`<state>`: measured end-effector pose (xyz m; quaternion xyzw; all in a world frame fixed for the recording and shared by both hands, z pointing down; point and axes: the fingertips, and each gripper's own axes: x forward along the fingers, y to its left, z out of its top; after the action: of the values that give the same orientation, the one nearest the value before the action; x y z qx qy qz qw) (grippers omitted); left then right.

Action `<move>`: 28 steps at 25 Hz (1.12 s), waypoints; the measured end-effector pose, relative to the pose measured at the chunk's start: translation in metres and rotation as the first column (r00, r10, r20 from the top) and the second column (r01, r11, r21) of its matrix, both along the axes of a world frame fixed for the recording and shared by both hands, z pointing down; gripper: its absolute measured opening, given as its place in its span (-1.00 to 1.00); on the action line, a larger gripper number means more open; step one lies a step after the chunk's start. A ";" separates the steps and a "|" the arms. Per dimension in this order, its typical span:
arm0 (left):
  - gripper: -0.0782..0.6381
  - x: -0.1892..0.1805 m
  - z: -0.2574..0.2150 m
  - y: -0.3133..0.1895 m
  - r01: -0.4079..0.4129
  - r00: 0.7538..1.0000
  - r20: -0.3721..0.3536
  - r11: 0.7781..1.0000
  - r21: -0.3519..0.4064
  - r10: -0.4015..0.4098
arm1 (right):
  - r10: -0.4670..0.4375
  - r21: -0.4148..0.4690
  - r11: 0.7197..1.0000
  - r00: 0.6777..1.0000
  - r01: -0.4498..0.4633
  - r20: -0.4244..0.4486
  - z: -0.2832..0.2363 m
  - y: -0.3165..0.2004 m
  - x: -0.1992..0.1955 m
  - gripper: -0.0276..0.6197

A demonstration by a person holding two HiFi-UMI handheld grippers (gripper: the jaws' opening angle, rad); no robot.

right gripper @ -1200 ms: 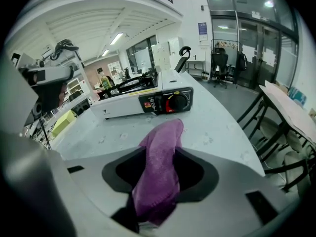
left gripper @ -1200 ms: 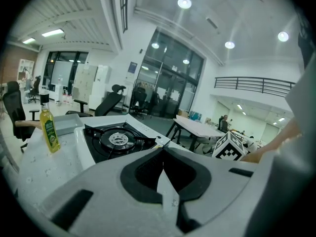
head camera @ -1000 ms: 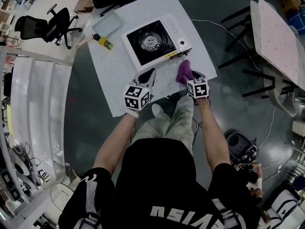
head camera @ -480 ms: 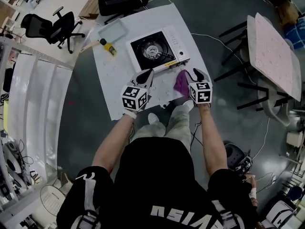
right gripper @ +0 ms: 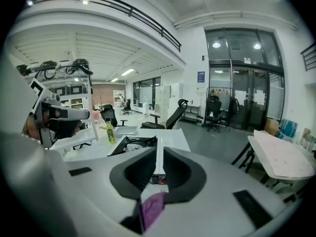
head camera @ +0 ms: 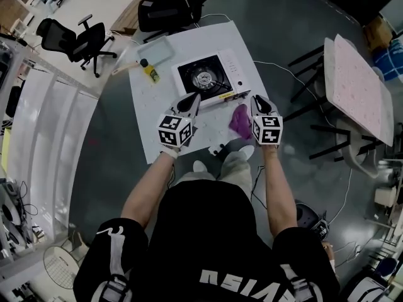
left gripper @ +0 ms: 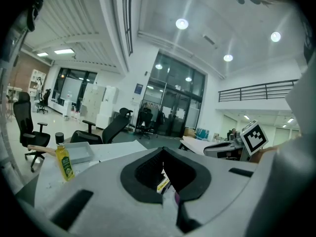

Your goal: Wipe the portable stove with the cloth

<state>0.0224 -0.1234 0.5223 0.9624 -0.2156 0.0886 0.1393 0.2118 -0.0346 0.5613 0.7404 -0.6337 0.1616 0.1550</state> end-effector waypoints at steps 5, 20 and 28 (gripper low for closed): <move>-0.77 -0.006 -0.005 -0.001 0.014 1.000 -0.009 1.000 0.002 -0.014 | 0.006 0.010 1.000 1.000 -0.006 -0.017 -0.007 0.002 0.000 -0.84; -0.77 -0.010 -0.004 0.002 0.021 1.000 -0.007 1.000 0.007 -0.021 | -0.008 -0.001 1.000 1.000 0.008 -0.017 -0.003 0.003 -0.002 -0.88; -0.77 -0.008 -0.004 0.005 0.019 1.000 -0.005 1.000 0.011 -0.019 | -0.010 -0.004 1.000 1.000 0.010 -0.017 -0.003 0.008 -0.001 -0.88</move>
<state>0.0148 -0.1180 0.5184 0.9613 -0.2249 0.0839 0.1356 0.2111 -0.0267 0.5579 0.7382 -0.6359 0.1558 0.1628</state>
